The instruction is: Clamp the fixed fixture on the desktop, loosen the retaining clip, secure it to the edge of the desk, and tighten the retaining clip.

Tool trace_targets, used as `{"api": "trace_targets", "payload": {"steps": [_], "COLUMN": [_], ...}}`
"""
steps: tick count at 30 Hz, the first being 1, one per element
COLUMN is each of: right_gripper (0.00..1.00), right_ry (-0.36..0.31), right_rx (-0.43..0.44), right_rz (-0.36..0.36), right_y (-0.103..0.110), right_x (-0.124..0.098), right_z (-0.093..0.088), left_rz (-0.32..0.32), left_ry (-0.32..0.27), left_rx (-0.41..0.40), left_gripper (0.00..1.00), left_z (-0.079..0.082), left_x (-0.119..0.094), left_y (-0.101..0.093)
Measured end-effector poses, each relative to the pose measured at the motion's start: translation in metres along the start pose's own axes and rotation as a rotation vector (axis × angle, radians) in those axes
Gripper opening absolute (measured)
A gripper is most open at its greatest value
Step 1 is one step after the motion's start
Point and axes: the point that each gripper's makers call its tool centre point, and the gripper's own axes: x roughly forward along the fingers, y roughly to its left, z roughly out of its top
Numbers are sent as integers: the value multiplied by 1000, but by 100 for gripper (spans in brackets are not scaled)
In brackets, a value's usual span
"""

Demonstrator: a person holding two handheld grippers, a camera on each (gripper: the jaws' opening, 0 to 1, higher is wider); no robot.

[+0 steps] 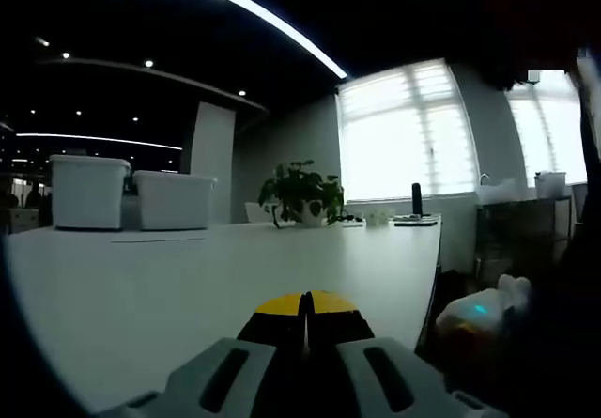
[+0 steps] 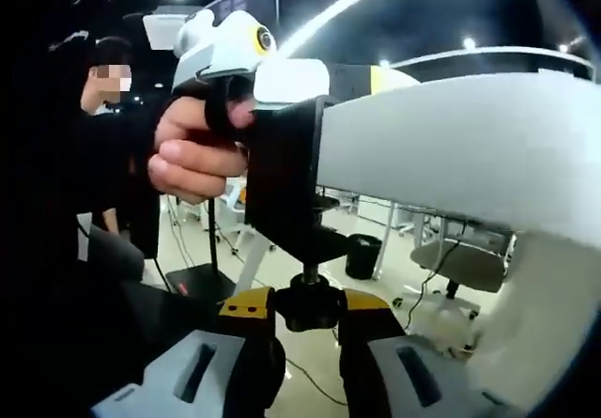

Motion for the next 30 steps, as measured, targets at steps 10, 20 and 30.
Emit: {"api": "trace_targets", "payload": {"steps": [10,20,30], "right_gripper": [1,5,38], "right_ry": [222,88,72], "right_rx": [146,130,173], "right_rz": [-37,-152,-316], "right_y": [-2,-6,5], "right_x": [3,-9,-30], "right_z": [-40,-21,-11], "left_rz": [-2,-4,-11], "left_ry": [-1,0,-13], "left_rx": [1,1,14], "left_gripper": [1,1,1], "left_z": [0,0,2], "left_x": [-1,-1,-1], "left_y": [-1,0,-2]}}
